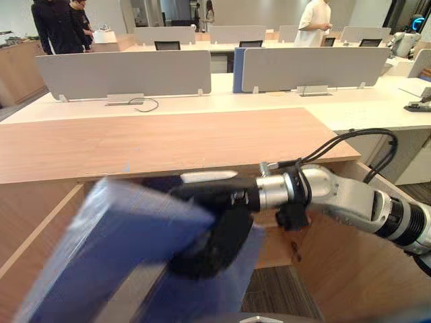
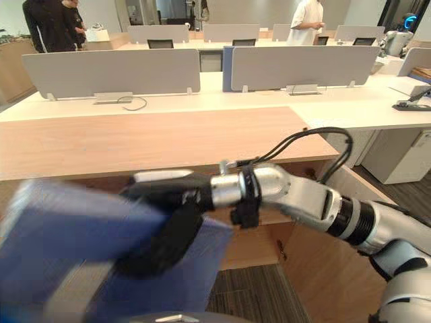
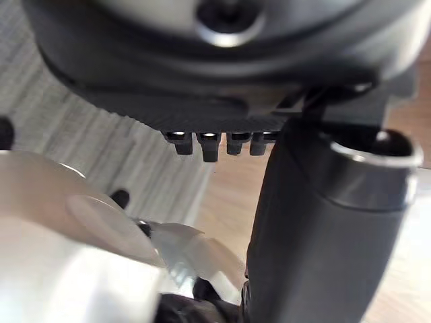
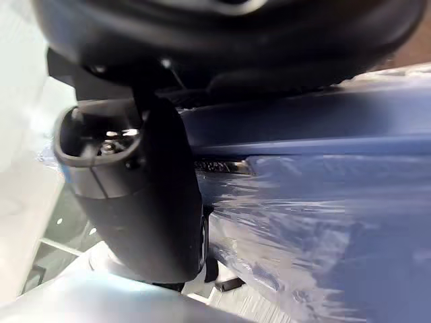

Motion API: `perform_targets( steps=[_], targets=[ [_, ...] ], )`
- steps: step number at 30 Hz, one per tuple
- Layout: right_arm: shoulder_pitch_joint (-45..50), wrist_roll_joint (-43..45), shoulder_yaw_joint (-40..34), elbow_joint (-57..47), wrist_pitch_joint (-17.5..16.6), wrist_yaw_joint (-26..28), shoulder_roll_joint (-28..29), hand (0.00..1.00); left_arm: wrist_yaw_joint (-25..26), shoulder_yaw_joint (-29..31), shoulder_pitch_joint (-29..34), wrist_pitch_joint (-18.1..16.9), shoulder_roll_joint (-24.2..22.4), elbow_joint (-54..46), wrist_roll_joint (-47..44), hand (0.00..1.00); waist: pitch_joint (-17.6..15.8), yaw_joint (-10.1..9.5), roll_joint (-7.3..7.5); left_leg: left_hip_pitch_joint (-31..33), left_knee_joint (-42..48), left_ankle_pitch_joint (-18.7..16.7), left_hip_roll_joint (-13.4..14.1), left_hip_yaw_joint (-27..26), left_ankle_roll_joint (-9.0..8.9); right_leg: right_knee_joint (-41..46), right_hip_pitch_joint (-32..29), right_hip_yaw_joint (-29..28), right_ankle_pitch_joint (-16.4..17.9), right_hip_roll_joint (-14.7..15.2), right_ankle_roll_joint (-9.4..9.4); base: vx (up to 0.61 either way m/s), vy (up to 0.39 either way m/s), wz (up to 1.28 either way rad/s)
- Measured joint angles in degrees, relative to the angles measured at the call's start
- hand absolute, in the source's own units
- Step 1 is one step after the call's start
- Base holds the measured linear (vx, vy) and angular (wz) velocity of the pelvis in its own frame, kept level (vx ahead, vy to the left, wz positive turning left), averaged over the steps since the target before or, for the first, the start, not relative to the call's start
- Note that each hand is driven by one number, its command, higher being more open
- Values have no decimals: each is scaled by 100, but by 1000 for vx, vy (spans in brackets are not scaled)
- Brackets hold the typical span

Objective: Walk over to the cabinet, pick up the folder, carry it to the office cabinet, place the folder inside the office cabinet, then close the office cabinet door

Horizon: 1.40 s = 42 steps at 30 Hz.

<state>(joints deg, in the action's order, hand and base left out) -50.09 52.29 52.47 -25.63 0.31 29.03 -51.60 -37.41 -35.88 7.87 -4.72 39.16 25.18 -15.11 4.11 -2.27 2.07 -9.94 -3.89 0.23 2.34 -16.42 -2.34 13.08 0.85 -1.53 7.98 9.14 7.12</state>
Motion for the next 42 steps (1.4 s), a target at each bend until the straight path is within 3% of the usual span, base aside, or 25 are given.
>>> perform_targets(
  steps=[5,7,8,10,13,14,19,23,26,28,29,31,32,34,35,37,40,41,42],
  targets=[
    [1207,-684,-1270,-467,-386,18,399,0,725,1485,-6,-395,-1702,1758,1637,100,8,-52,142,65,-108,46,-71,156,-16,-18,-49,101,15,46,-1,-30,0,12],
    [1639,-1713,-1484,-593,-823,-134,834,0,1482,2415,-73,-407,-2485,2752,2734,100,-29,-42,188,99,-104,69,-88,155,17,-19,-97,85,6,50,5,0,0,0],
    [1758,-2015,-1453,-573,-946,-220,924,0,1535,2752,-107,-391,-2561,2870,2979,100,-52,-55,202,104,-102,84,-82,160,39,-22,-99,87,4,41,3,0,0,0],
    [2031,-3304,-965,-87,-1307,-407,1077,0,2776,3776,-201,-345,-2783,3387,3849,100,-158,-73,212,105,-58,82,-89,161,37,-25,-91,75,0,24,-5,0,0,0],
    [2320,-4071,-490,765,-1335,-472,1067,0,3368,4443,-175,-191,-2853,3637,3998,100,-263,-110,244,118,-23,63,-88,170,30,-34,-83,74,0,25,-5,0,0,0],
    [2419,-4694,-233,1292,-1266,-482,1058,0,3545,4695,-144,-91,-2870,3723,3991,100,-356,-146,259,120,-12,54,-89,172,32,-34,-83,68,-2,31,-4,0,0,0],
    [2845,-6767,3,3079,-1125,-475,897,0,3917,5363,-41,32,-3207,3746,3489,100,-672,-331,196,222,16,56,-173,301,58,-88,-92,146,-24,109,33,6,17,11],
    [2937,-7930,-343,4800,-1083,-761,1783,0,4080,5408,-108,27,-3363,3738,3353,100,-861,-327,26,346,92,50,-148,528,77,-157,-89,259,-42,90,34,20,-6,12],
    [3034,-8010,-1192,5846,-896,-990,2640,0,4118,5409,-158,25,-3397,3720,3185,100,-1009,-342,-33,459,135,51,-108,628,77,-234,-89,361,-73,60,10,9,-21,18],
    [3043,-7423,-2408,6746,-566,-1422,3522,0,4150,5411,-179,25,-3433,3690,3033,100,-1130,-344,-87,577,166,54,-95,721,80,-309,-104,451,-112,51,8,5,-11,16],
    [3043,-7109,-2689,6928,-482,-1575,3694,0,4172,5412,-191,23,-3444,3684,3033,100,-1146,-350,-100,606,174,54,-97,749,80,-324,-107,472,-116,53,10,16,-2,16],
    [2913,-5522,-3567,7461,-263,-2095,4203,0,4222,5432,-201,23,-3489,3599,3020,100,-1205,-390,-141,709,179,60,-102,764,87,-352,-186,486,-130,56,9,24,7,6],
    [2838,-5023,-3714,7584,-249,-2221,4292,0,4229,5433,-202,23,-3495,3576,2982,100,-1233,-389,-159,738,181,64,-102,766,92,-365,-200,487,-145,54,10,0,0,0],
    [2657,-2866,-4276,7779,-240,-2624,4495,0,4282,5434,-253,30,-3526,3570,2780,100,-1334,-380,-225,832,185,80,-106,794,114,-492,-205,527,-221,53,11,31,16,7],
    [2616,-2287,-4435,7782,-257,-2700,4549,0,4319,5433,-262,29,-3530,3570,2694,100,-1360,-372,-236,861,184,85,-106,811,121,-512,-209,552,-229,53,9,21,13,15],
    [2466,-305,-5100,7781,-460,-2857,4758,0,4484,5492,-308,35,-3573,3568,2411,100,-1432,-367,-251,960,181,115,-100,890,136,-563,-219,632,-250,49,3,24,1,17],
    [2263,1698,-5814,7374,-1017,-2935,5121,0,4658,5902,-414,143,-3721,3488,2295,100,-1700,-376,-272,1184,547,74,-11,941,98,-384,-312,663,-238,50,-24,3,-20,11],
    [2244,1957,-5876,7169,-1168,-2942,5162,0,4686,5978,-478,163,-3742,3471,2212,100,-1817,-377,-302,1334,856,-46,32,977,95,-255,-366,688,-229,41,-38,-91,-35,13],
    [2171,2274,-5967,6757,-1413,-2950,5195,0,4753,6011,-582,163,-3813,3442,2048,100,-2039,-371,-421,1687,1602,-387,173,1050,80,74,-513,737,-184,-12,-106,-116,-23,5]
  ],
)
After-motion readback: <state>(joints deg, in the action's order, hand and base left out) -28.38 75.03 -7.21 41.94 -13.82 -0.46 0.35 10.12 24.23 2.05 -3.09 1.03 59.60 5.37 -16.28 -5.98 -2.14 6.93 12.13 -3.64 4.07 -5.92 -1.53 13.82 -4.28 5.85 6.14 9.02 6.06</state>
